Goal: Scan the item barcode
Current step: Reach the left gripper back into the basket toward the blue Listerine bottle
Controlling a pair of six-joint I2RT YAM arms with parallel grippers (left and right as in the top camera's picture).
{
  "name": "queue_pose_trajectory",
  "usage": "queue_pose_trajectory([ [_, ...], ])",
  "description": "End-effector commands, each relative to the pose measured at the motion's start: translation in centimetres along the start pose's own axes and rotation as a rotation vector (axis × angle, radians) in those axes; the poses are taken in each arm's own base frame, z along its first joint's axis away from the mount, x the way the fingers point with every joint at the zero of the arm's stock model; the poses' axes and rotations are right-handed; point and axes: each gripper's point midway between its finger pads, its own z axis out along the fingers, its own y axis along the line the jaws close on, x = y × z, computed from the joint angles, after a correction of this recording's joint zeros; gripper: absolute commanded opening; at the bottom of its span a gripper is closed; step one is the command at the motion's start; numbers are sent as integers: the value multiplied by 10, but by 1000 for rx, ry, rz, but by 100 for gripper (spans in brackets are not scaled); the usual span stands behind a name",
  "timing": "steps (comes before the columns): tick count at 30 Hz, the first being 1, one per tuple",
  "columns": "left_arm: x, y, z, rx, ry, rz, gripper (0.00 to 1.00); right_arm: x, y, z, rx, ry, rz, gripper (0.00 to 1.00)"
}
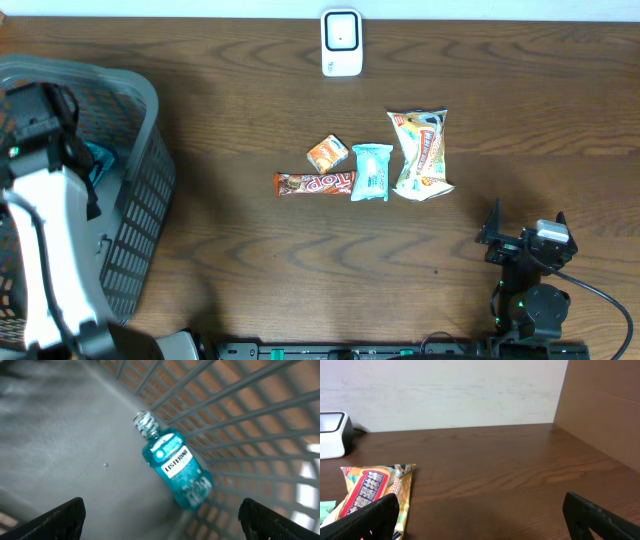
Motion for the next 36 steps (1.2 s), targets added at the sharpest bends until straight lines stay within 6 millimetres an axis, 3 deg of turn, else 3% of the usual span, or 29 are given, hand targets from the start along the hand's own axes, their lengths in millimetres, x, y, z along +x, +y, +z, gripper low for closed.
queue_pose_trajectory([
  [1,11,5,32,-97,-9,-114,98,1,0,0,1,0,-16,99],
  [8,37,27,79,-290,82,-360,98,1,0,0,1,0,-15,99],
  [11,37,21,95,-287,90,-395,98,1,0,0,1,0,-15,99],
  [22,35,3,123,-231,89,-454,98,1,0,0,1,0,-15,99],
  [36,36,9,155,-269,72,-472,98,1,0,0,1,0,-16,99],
])
